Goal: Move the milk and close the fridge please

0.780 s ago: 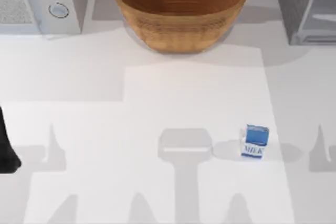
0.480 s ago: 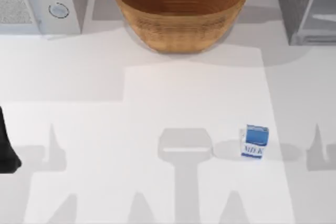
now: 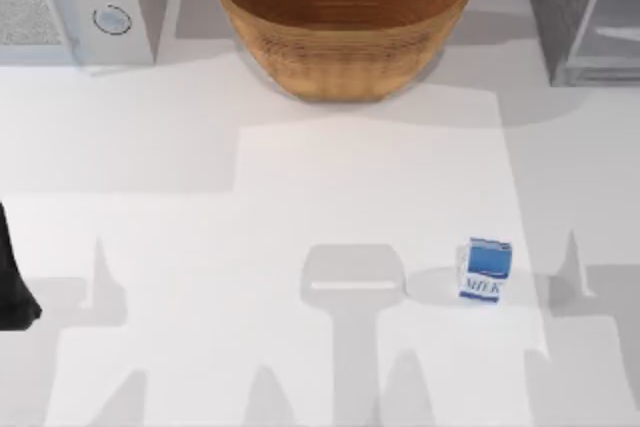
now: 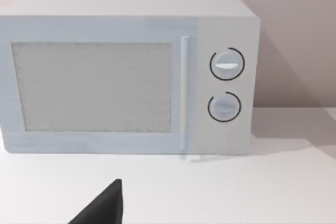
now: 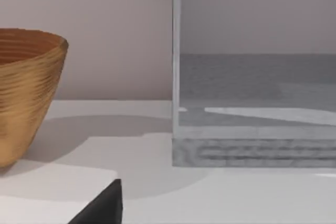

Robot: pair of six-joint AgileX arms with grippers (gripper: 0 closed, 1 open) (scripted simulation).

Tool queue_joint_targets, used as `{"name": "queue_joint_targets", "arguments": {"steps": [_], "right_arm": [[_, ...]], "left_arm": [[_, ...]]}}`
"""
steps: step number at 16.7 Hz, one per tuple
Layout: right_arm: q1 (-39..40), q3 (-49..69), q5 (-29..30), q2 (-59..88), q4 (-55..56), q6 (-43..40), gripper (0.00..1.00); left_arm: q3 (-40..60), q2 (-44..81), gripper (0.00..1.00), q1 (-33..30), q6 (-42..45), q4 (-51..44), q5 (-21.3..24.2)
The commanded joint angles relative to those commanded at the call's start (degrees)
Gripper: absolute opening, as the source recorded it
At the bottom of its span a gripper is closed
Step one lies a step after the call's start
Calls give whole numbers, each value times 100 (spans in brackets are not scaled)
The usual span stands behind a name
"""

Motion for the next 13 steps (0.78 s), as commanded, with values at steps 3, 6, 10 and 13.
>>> {"name": "queue_joint_targets", "arguments": {"steps": [3,6,10,13], "right_arm": [[613,13,592,533,483,-8,100],[1210,7,1242,1067,951,-27,100],[2113,38,2314,1854,1714,-3,100],[2745,91,2920,2332,2241,19,100]], "left_arm": [[0,0,100,0,0,0,0],[0,0,100,0,0,0,0],[0,0,100,0,0,0,0],[0,0,100,0,0,0,0]]}}
